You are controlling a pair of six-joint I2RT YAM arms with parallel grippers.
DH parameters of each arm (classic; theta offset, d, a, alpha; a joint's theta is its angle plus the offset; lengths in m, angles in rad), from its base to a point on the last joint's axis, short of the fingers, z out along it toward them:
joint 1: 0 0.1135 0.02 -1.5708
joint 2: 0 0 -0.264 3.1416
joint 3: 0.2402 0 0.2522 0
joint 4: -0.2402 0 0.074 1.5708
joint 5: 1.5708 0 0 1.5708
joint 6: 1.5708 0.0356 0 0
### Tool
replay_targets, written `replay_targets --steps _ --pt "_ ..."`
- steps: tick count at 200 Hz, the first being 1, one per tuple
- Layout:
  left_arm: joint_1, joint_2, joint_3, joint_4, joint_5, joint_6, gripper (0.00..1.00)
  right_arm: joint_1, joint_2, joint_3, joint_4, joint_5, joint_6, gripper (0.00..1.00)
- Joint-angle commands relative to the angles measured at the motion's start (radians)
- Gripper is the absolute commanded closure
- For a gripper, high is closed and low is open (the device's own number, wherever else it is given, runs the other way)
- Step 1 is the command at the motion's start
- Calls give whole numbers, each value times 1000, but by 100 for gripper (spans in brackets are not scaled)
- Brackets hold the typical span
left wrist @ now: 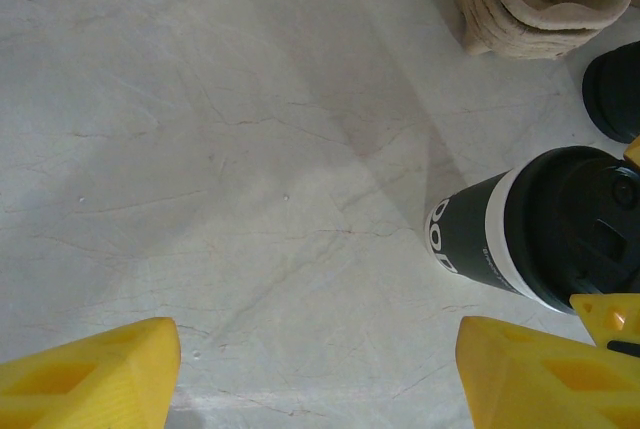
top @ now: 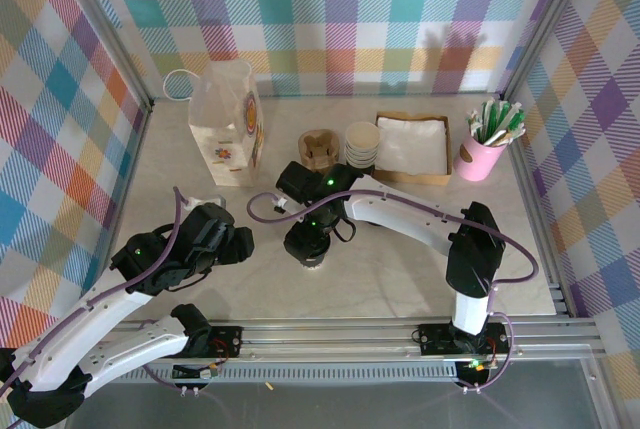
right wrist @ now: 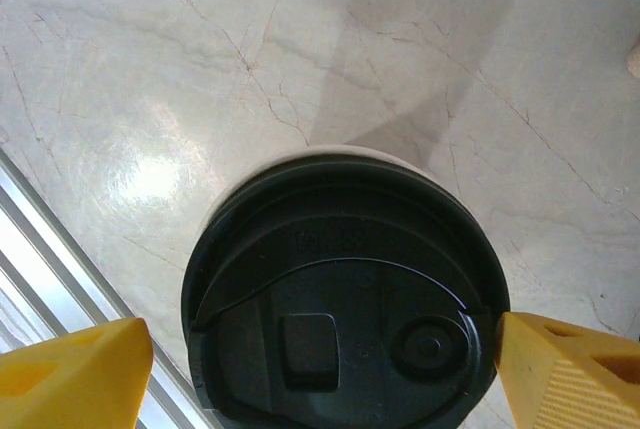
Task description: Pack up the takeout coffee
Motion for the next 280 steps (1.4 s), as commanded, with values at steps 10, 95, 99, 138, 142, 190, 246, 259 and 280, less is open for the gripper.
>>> replay_targets --steps 10,95,99,138,142,190,246,259,280 --pt "9 5 22 -7 -14 25 27 10 9 55 -8 -17 13 12" --pt "9 47 -19 195 116 63 41 -42 -138 62 1 -2 174 31" --pt "9 50 -23 207 125 62 41 -54 -151 47 6 -10 189 34" --pt "10 75 -61 294 211 33 39 -186 -293 -170 84 -117 339 53" --pt "9 78 -63 295 212 27 39 -199 -307 -194 99 -131 353 55" --pt "12 62 -131 359 220 -59 50 -273 -387 -382 206 -237 454 77" --pt "32 73 -208 442 305 -164 49 -283 -345 -421 245 -254 494 82" --pt "38 81 -224 473 325 -183 50 -288 -335 -429 257 -269 499 82" --pt "47 94 -242 510 355 -202 52 -292 -319 -438 274 -289 509 83"
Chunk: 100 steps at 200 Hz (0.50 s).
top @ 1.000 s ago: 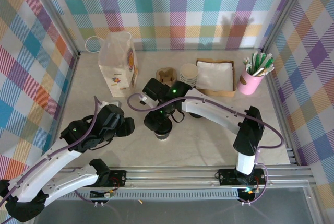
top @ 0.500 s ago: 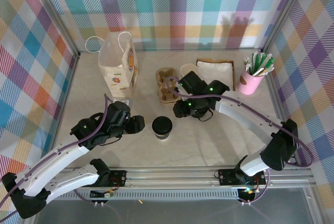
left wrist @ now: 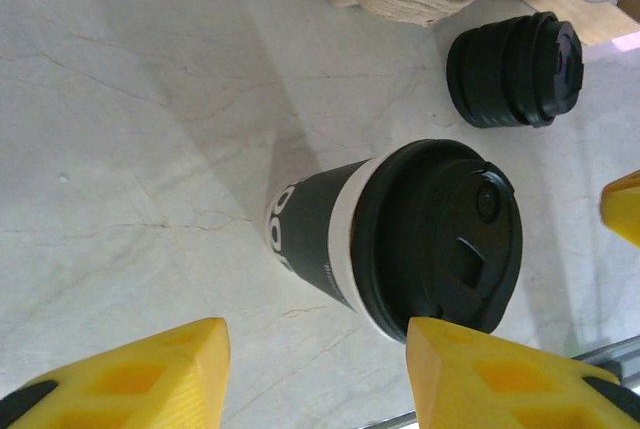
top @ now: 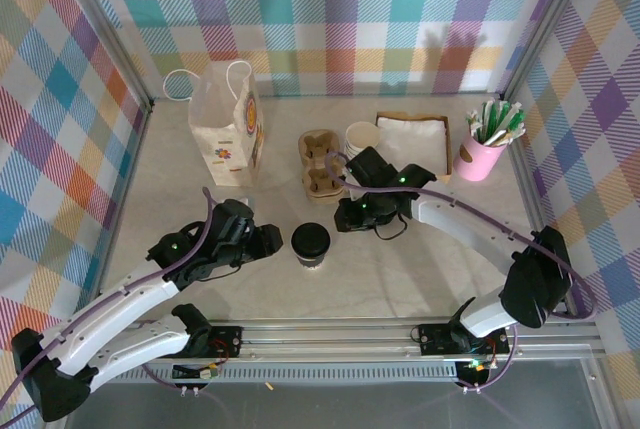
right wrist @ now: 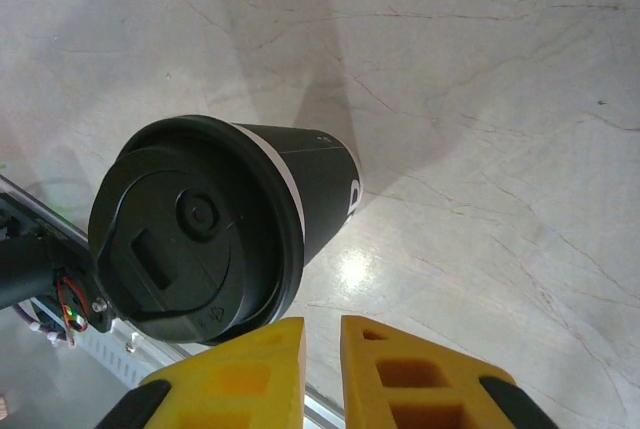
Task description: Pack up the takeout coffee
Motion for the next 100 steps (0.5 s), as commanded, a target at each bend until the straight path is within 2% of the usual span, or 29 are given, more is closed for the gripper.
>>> replay_targets --steps 1,32,100 --pt "15 12 -27 71 58 -50 53 -9 27 -22 35 -46 29 83" --pt "34 31 -39 76 100 -55 60 -13 60 -30 45 -73 37 84" --pt "55 57 -41 29 129 -57 66 -13 118 -27 55 -107 31 84"
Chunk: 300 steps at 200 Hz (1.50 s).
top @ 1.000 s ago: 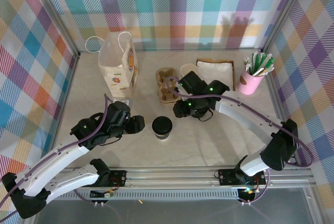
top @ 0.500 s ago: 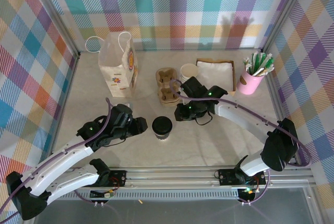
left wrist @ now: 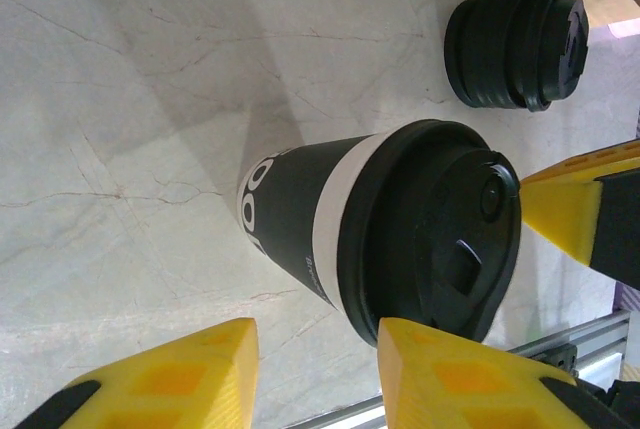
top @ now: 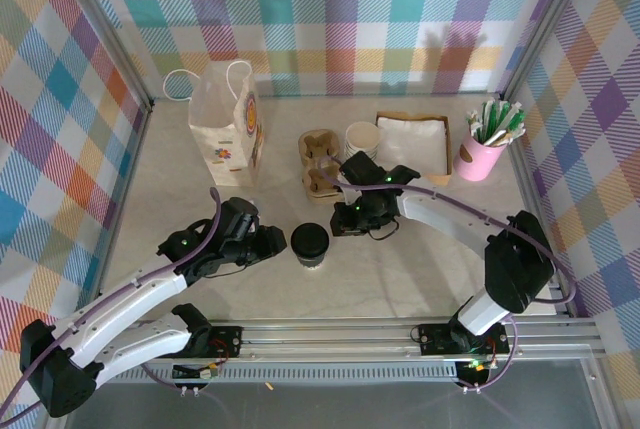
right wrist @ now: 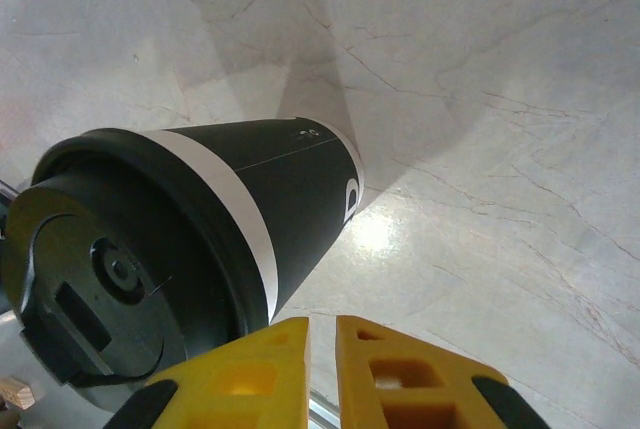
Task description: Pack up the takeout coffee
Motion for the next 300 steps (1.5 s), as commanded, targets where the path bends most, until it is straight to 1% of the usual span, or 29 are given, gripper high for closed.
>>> replay_targets --steps 1,190,300 --pt "21 7 -8 -32 20 -6 66 -5 14 -1 9 -34 6 84" --pt "35 23 -9 -64 38 12 67 -4 51 22 12 -89 3 84" --pt "40 27 -12 -69 45 22 67 -6 59 22 15 -95 6 84"
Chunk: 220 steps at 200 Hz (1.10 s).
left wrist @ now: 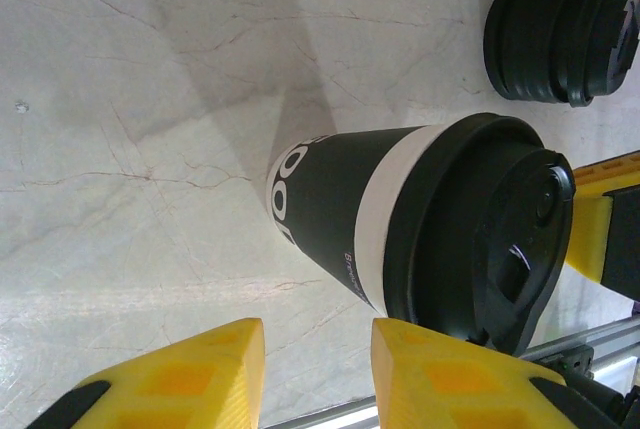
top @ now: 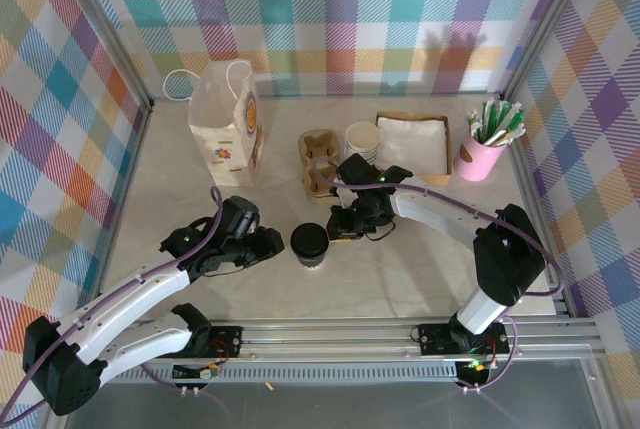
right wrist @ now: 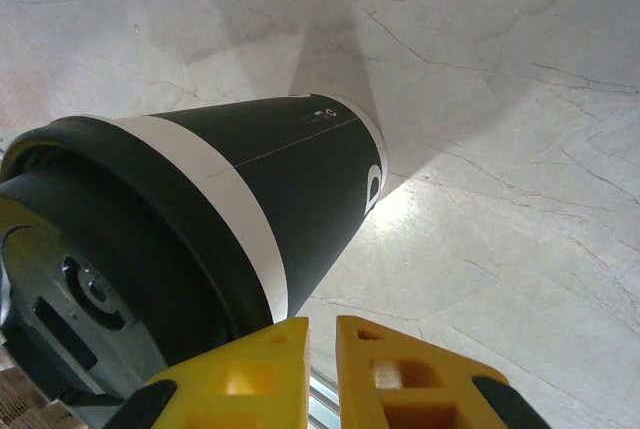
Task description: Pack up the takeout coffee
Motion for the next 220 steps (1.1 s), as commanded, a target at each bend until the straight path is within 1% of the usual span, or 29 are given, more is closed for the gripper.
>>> replay_targets --steps 1,84,119,151,168,188,220 --pt "10 1 -11 -34 19 18 67 -6 9 22 7 -18 7 84" --pt "15 17 -9 -19 28 22 67 -6 2 24 -2 -15 6 83" --pt "15 9 -7 -15 28 25 66 -12 -10 50 -81 71 -4 79" --pt "14 -17 -19 15 41 24 63 -17 -67 70 -99 105 -23 75" --pt "15 -39 -36 45 46 16 62 -16 -83 88 -96 82 -29 73" --pt "14 -59 -62 92 57 -2 60 -17 -72 107 -85 27 -22 67" --pt "14 -61 -80 137 83 -12 58 -12 -80 118 -40 -9 7 67"
